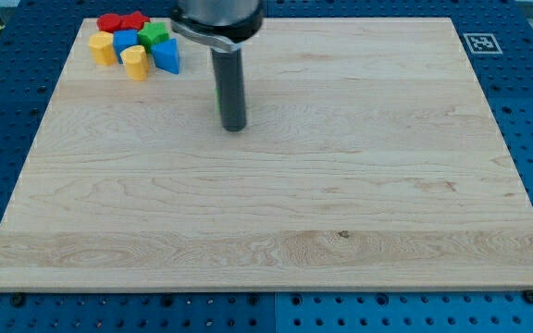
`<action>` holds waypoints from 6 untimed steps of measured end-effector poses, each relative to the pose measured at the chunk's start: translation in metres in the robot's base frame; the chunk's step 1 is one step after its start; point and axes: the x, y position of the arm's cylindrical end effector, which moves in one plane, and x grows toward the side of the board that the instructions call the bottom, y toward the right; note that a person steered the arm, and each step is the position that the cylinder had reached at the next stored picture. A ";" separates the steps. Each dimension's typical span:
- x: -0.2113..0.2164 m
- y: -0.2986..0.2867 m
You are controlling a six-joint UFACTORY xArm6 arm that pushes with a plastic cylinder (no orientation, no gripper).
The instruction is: Slide green circle closer to the blue triangle
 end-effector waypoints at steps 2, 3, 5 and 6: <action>-0.009 0.025; -0.028 -0.005; -0.054 -0.071; -0.074 -0.091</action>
